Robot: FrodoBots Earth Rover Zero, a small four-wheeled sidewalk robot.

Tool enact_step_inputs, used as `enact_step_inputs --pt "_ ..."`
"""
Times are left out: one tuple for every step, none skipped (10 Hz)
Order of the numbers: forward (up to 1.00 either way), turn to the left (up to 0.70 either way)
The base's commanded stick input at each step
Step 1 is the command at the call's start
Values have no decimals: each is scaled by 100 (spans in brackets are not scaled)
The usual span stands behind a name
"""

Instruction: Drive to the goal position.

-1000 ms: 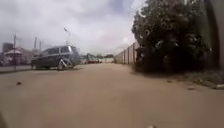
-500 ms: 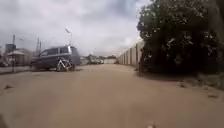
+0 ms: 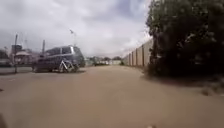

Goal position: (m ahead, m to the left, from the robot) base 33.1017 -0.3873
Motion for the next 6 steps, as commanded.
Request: enact_step_inputs --pt "100 0" --pt "100 0" --pt "100 0" --pt "100 -5" --pt "100 -25" --pt "100 -27"
